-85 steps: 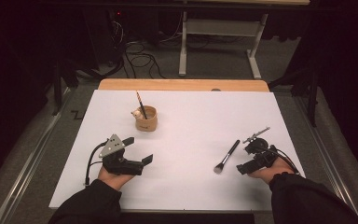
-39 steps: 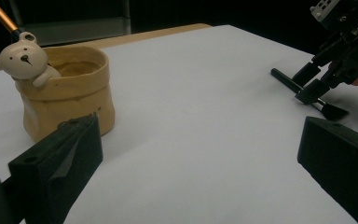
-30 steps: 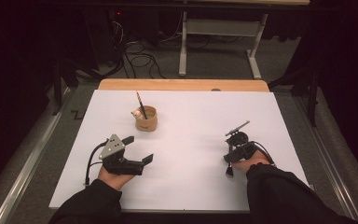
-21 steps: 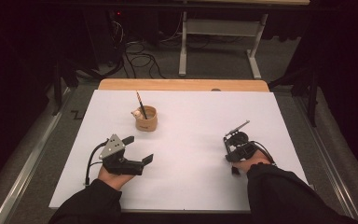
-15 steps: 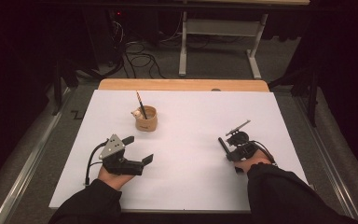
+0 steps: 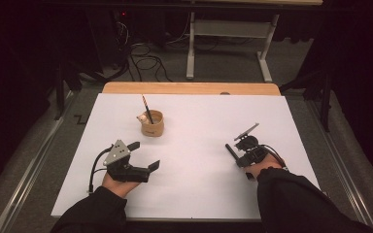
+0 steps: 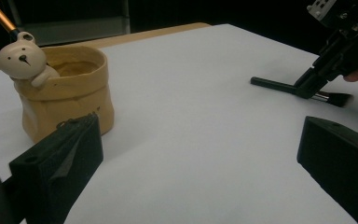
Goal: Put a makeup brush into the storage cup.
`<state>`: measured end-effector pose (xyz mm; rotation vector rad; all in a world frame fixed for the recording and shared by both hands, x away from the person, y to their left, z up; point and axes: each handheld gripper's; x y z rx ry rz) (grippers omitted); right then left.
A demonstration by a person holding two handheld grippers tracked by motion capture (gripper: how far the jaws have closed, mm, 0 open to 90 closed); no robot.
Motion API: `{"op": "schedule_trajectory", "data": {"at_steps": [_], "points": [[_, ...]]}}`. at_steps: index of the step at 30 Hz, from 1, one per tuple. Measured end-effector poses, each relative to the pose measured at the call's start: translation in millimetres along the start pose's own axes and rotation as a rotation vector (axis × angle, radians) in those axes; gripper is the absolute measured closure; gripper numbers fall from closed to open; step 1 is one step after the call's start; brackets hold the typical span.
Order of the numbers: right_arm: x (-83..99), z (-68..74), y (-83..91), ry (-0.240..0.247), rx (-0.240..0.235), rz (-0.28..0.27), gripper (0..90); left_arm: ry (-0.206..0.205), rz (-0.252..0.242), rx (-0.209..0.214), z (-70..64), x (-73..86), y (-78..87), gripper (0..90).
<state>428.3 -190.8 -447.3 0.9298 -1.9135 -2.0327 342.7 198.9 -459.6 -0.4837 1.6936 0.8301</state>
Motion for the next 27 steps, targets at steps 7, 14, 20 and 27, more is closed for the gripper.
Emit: {"op": "schedule_trajectory", "data": {"at_steps": [7,14,20,27], "points": [[-3.7,0.3,-1.6,0.014,-0.004,0.026,78.5,-0.001,0.003,0.000,0.0,0.3,-0.3,0.8],[-3.6,0.1,-1.2,0.036,-0.007,0.024,80.0,-0.005,0.002,0.000,-0.3,0.2,0.1,0.9],[-3.2,-0.8,1.0,0.043,-0.017,0.008,80.0,-0.004,-0.001,0.000,0.1,-0.1,0.1,0.8],[-4.7,-2.7,16.2,0.046,-0.026,-0.024,80.0,-0.010,-0.003,-0.002,-1.0,-0.3,0.4,0.9]]}}
Point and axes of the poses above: each handheld gripper's, and its own axes: y roughly backward along the jaws, x roughly out of its underside, z roughly to its left, and after that the axes turned 3 degrees about -z, right-handed
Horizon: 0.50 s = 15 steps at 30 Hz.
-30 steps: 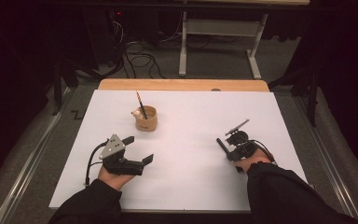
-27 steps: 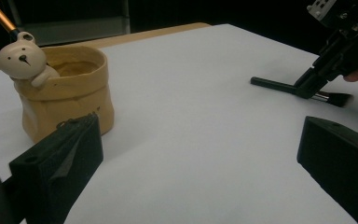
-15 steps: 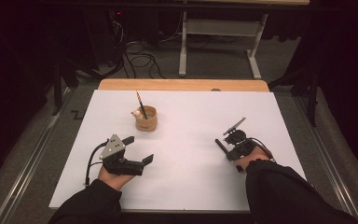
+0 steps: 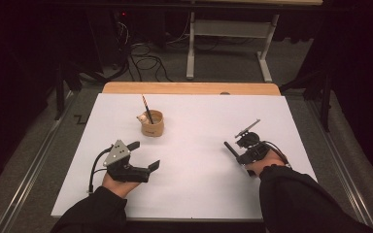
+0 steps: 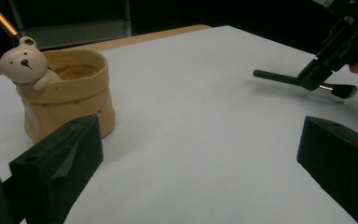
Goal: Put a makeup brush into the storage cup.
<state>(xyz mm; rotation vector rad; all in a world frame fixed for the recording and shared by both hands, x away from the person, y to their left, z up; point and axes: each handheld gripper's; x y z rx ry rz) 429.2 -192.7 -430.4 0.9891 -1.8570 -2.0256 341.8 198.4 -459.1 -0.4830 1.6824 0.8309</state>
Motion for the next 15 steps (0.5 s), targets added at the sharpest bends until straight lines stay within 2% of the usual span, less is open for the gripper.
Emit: {"op": "schedule_trajectory", "data": {"at_steps": [7,15], "points": [[4.3,-2.6,19.7,-0.003,0.007,-0.026,80.0,-0.009,-0.010,-0.005,-0.9,-0.1,0.1,0.5],[8.6,-4.4,36.2,0.034,0.013,-0.038,80.0,-0.002,-0.030,-0.024,-2.9,-7.6,-2.2,0.3]]}}
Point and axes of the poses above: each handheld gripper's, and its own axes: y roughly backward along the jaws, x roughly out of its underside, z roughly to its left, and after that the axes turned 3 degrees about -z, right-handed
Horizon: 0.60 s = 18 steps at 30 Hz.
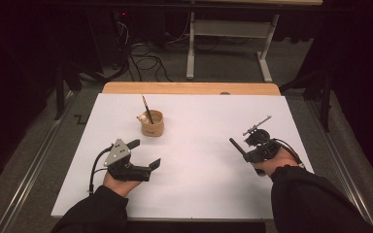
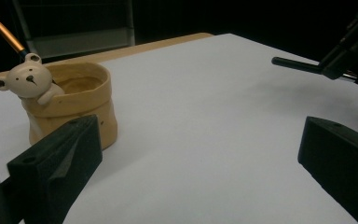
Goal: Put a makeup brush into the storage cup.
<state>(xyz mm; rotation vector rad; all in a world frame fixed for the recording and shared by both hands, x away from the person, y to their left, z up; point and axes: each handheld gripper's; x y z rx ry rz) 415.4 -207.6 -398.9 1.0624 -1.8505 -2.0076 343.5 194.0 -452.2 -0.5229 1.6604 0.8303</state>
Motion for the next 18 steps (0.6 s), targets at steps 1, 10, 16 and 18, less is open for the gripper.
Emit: {"op": "schedule_trajectory", "data": {"at_steps": [1,10,16,18], "points": [[0.6,-0.5,1.5,0.000,0.004,-0.002,79.9,0.007,-0.004,-0.004,-0.4,-1.9,-0.5,0.3],[1.4,-2.5,9.0,0.010,-0.001,-0.017,79.9,-0.007,-0.015,-0.019,-4.2,-21.9,-7.2,0.2],[-1.6,0.8,9.0,0.021,-0.014,-0.008,80.0,-0.004,-0.033,-0.011,-5.5,-37.8,-22.7,0.2],[-2.8,1.7,9.4,0.025,-0.017,-0.006,80.0,0.011,-0.055,-0.006,-6.4,-39.9,-27.5,0.3]]}}
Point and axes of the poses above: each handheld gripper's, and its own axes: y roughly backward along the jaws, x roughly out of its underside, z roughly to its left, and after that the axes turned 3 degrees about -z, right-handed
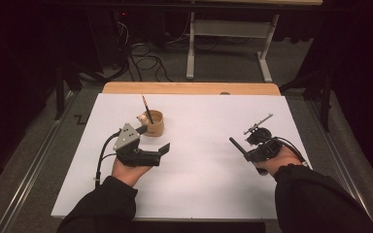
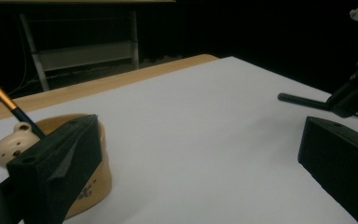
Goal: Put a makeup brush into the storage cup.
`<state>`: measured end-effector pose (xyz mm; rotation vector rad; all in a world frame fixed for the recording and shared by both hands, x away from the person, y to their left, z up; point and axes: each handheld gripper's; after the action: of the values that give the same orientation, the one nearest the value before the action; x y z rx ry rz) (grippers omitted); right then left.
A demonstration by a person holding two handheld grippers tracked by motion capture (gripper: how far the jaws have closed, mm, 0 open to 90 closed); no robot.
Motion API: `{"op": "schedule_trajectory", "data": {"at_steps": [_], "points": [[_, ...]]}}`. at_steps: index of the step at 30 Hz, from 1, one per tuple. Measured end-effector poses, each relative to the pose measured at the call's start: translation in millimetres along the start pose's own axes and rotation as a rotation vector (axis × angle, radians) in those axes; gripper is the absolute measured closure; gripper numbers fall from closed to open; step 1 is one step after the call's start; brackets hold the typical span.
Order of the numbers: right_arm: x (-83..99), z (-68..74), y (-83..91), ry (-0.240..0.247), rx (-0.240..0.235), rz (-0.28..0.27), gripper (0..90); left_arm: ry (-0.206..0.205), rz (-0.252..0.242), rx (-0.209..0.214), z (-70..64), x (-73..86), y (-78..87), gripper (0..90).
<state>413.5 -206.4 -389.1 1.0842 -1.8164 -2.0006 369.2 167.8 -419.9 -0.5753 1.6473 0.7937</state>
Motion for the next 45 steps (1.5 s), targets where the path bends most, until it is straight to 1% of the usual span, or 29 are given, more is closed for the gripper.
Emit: {"op": "schedule_trajectory", "data": {"at_steps": [1,2,4,7,9,16,24,27,28,31,33,34,35,36,38,40,42,45], "points": [[-0.7,0.8,0.4,0.004,-0.001,-0.003,80.0,0.005,-0.008,-0.001,-0.3,0.5,-1.1,0.3],[-1.2,1.3,0.8,0.010,-0.003,-0.005,80.0,0.001,-0.007,-0.001,-0.5,1.7,-2.2,0.3],[-2.1,3.0,3.0,0.014,-0.006,-0.010,79.9,-0.015,-0.007,-0.009,-1.8,6.1,-4.0,0.3],[-2.7,4.9,5.8,0.019,-0.010,-0.020,79.9,-0.052,0.017,-0.009,-5.6,11.0,-5.6,0.3],[-2.9,7.1,8.4,0.022,-0.012,-0.016,80.0,-0.064,0.019,-0.002,-8.1,13.6,-4.9,0.3],[-4.8,12.9,15.3,0.061,-0.018,-0.018,80.0,-0.099,0.020,0.015,-14.6,20.2,-4.7,0.3],[-8.1,20.6,20.3,0.091,-0.027,-0.016,79.9,-0.154,0.041,0.030,-21.9,29.3,-6.5,0.5],[-10.1,25.2,22.5,0.105,-0.034,-0.018,79.9,-0.166,0.047,0.040,-23.9,31.9,-7.6,0.5],[-10.8,26.9,23.1,0.102,-0.034,-0.018,79.9,-0.169,0.047,0.043,-24.6,32.6,-8.0,0.5],[-13.8,32.8,25.0,0.122,-0.045,-0.020,79.9,-0.175,0.052,0.046,-25.9,33.9,-8.9,0.6],[-15.6,36.9,25.8,0.129,-0.049,-0.019,79.9,-0.189,0.056,0.044,-27.1,34.8,-9.4,0.6],[-17.2,39.1,26.3,0.144,-0.051,-0.020,79.9,-0.194,0.056,0.043,-27.5,35.0,-9.5,0.7],[-18.0,41.0,27.0,0.143,-0.053,-0.017,79.9,-0.199,0.057,0.044,-28.0,35.3,-9.8,0.7],[-19.4,42.8,27.7,0.154,-0.054,-0.018,79.9,-0.207,0.060,0.043,-28.4,35.6,-10.0,0.8],[-22.0,47.8,29.8,0.154,-0.059,-0.019,79.9,-0.220,0.063,0.041,-29.3,36.5,-10.8,0.8],[-25.0,50.9,31.1,0.175,-0.062,-0.023,79.9,-0.231,0.069,0.043,-30.2,37.1,-11.4,0.9],[-27.9,55.0,32.6,0.184,-0.067,-0.018,79.9,-0.242,0.069,0.042,-31.4,37.4,-11.4,1.0],[-32.3,61.2,34.4,0.210,-0.076,-0.017,79.9,-0.261,0.063,0.045,-32.9,37.7,-11.0,1.4]]}}
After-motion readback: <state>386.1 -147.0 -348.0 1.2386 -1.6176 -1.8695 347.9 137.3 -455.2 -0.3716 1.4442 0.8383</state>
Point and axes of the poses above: each handheld gripper's, and its own axes: y roughly backward along the jaws, x roughly out of its underside, z roughly to its left, and after that the axes turned 3 degrees about -z, right-handed
